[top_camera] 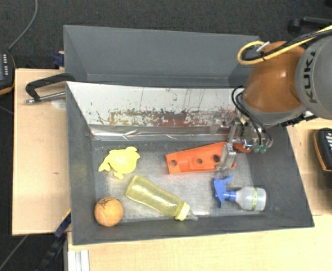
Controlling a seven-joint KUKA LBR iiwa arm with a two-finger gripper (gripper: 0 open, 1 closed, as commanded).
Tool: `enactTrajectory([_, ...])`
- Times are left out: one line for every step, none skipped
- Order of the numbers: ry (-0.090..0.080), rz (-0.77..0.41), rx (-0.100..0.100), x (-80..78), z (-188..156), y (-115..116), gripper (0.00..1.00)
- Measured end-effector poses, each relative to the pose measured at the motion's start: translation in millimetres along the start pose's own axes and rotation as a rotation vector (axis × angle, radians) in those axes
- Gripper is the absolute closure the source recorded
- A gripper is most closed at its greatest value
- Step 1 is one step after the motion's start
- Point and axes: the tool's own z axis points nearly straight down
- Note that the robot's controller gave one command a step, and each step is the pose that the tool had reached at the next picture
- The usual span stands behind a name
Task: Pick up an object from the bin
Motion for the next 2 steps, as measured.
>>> enactTrajectory([0.009,0.117,-0.001,1.9,38,3,0.00])
enactTrajectory([-0.001,0.115,-0.001,25.9,47,-1,1.00])
